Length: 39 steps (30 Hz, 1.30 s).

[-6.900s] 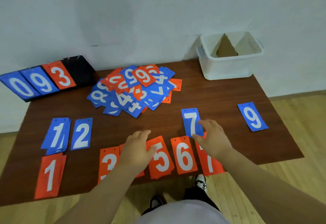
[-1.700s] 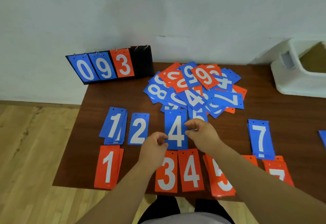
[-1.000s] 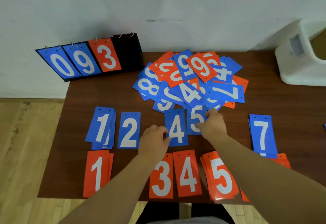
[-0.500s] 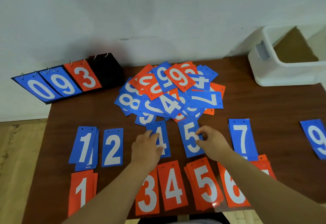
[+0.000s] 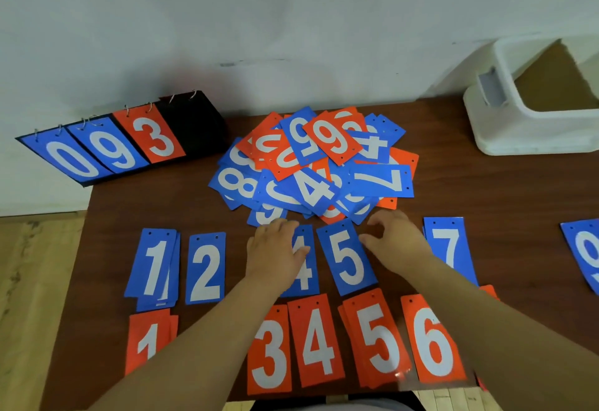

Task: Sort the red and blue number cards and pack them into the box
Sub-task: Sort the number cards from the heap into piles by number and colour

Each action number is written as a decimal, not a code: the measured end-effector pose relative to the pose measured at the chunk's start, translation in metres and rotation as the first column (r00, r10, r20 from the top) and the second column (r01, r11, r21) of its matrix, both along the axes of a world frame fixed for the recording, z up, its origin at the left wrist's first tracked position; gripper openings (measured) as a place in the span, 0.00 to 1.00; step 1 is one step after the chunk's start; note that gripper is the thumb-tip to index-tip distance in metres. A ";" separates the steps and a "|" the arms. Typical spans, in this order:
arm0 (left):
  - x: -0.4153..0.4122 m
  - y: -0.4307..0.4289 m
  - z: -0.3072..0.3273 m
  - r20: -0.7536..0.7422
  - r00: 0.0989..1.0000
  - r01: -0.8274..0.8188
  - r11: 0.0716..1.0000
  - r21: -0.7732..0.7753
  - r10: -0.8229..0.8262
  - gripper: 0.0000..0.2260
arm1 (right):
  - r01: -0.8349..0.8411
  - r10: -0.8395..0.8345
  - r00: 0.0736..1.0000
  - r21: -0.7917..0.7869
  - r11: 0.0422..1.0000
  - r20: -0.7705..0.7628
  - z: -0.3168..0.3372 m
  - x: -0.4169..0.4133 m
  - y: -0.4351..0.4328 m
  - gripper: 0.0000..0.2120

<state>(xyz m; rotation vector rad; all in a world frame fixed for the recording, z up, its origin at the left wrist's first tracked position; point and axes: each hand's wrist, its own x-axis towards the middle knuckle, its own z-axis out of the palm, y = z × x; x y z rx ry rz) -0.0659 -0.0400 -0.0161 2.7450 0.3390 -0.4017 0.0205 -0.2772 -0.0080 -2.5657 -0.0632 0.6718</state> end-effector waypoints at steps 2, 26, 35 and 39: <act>0.022 0.000 0.000 0.026 1.000 0.014 1.000 0.006 -0.014 0.28 | 0.021 -0.021 0.999 0.010 1.000 0.033 0.004 0.019 0.000 0.18; 0.067 -0.029 0.010 0.395 0.902 -0.090 0.971 -0.223 0.174 0.09 | 0.106 -0.105 0.994 -0.036 0.994 0.022 -0.012 0.134 -0.033 0.15; 0.036 -0.031 0.067 0.112 0.824 -0.323 0.622 -0.713 0.556 0.13 | 0.306 -0.284 0.951 0.471 0.827 -0.120 0.042 0.090 -0.038 0.10; 0.012 -0.015 0.084 0.053 0.777 -0.358 0.509 -0.783 0.627 0.10 | 0.274 -0.156 0.956 0.567 0.777 -0.248 0.069 0.070 -0.019 0.12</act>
